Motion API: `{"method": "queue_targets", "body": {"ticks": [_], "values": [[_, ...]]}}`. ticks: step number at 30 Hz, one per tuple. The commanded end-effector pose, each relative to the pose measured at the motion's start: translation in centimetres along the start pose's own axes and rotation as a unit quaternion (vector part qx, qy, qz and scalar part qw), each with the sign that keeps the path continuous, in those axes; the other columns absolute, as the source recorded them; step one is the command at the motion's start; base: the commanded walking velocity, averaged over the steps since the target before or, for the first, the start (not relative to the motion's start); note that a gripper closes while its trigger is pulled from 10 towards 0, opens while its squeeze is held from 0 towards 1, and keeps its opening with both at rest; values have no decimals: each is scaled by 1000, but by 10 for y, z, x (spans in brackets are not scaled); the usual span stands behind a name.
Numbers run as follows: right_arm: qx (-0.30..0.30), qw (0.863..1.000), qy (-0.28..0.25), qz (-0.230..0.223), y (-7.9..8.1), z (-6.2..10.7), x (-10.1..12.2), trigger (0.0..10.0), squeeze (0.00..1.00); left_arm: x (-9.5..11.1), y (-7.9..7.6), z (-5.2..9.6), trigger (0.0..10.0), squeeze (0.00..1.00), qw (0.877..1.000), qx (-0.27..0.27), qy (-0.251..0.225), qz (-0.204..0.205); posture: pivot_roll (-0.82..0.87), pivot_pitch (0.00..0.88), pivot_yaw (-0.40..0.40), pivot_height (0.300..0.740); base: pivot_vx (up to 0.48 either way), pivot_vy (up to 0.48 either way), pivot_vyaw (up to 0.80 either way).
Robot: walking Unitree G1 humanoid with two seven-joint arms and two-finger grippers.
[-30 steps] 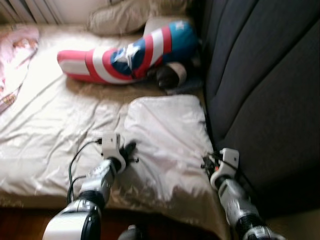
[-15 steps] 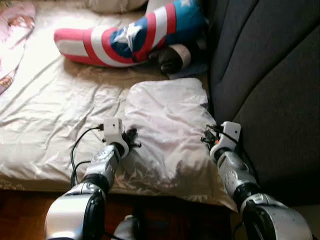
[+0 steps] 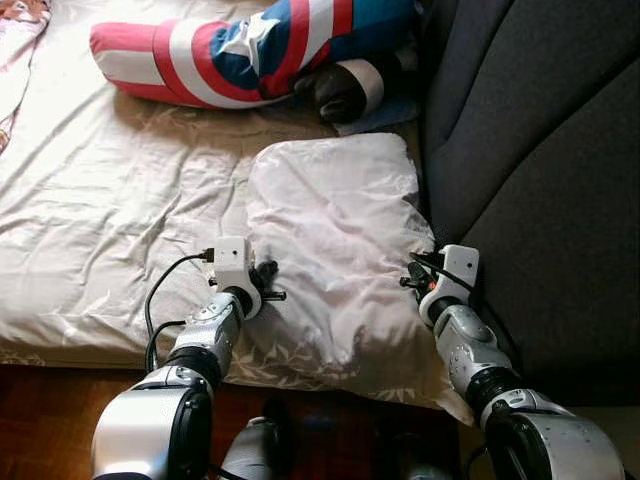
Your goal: Clean up the room
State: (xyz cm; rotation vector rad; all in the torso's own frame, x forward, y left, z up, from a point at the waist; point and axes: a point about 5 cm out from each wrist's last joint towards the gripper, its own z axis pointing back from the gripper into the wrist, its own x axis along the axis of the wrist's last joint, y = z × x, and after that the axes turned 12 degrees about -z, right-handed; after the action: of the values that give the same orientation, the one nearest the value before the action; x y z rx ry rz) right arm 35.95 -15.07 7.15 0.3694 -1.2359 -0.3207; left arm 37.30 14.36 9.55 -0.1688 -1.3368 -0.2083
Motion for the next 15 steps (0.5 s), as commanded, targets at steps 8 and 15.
{"method": "queue_targets", "body": {"ticks": [8, 15], "values": [[7, 1000, 5, 7, -1, 3, -9, 10000, 957, -7, -14, -1, 10000, 1000, 999, -38, 12, -8, 3, 384, -12, 740, 0, 0, 0], [-2, 1000, 23, 6, -8, 9, -26, 10000, 0, -15, -14, 2, 10000, 616, 999, -38, 20, -6, 3, 378, -12, 740, 0, 0, 0]]}}
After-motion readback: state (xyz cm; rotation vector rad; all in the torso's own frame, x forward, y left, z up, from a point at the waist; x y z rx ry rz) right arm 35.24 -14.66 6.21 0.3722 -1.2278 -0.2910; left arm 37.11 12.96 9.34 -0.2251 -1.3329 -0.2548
